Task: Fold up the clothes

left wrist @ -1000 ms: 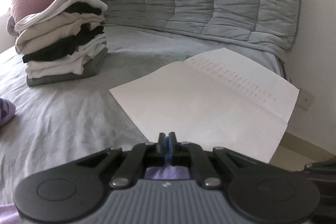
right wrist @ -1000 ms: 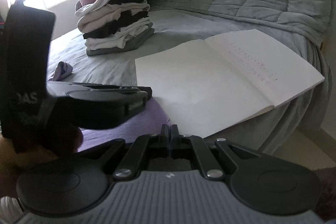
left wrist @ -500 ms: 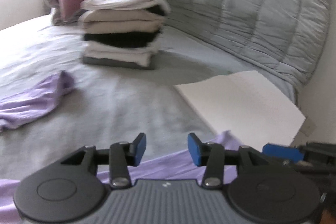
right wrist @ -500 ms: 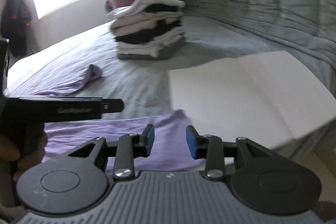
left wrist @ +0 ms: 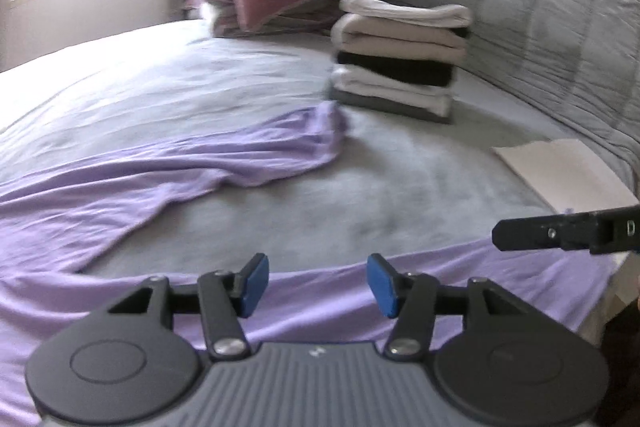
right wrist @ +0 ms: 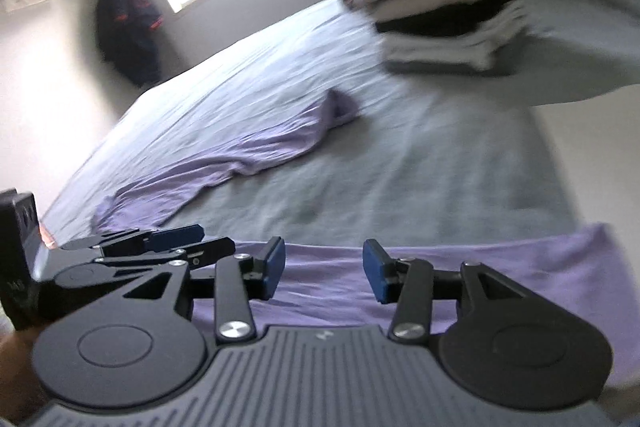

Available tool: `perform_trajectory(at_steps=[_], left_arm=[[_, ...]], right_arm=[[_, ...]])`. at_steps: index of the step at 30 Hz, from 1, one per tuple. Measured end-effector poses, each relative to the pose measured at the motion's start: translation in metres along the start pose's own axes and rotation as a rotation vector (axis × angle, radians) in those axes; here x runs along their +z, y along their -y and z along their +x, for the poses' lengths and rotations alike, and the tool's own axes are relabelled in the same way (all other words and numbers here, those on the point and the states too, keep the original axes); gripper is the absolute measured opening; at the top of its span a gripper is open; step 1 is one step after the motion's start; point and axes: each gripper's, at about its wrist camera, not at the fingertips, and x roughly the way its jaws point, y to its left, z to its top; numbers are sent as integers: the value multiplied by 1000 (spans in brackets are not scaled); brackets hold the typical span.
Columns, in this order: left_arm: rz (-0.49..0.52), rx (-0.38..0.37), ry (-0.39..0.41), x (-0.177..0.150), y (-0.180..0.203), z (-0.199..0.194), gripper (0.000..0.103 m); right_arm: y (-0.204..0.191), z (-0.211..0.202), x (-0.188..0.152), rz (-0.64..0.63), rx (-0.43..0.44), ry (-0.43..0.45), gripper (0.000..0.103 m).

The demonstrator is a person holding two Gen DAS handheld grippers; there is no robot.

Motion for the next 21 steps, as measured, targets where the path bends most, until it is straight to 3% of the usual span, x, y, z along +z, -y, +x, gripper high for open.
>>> perform_trajectory(at_steps=[5, 12, 21], left_arm=[[-70, 58, 48, -7, -49, -15, 56], [-108, 108, 58, -24, -93, -22, 56], [-203, 59, 58, -39, -127, -23, 56]], right_arm=[[-24, 53, 18, -18, 104, -107, 48], [-52, 131, 37, 81, 273, -252, 48], [-90, 201, 44, 158, 425, -343, 48]])
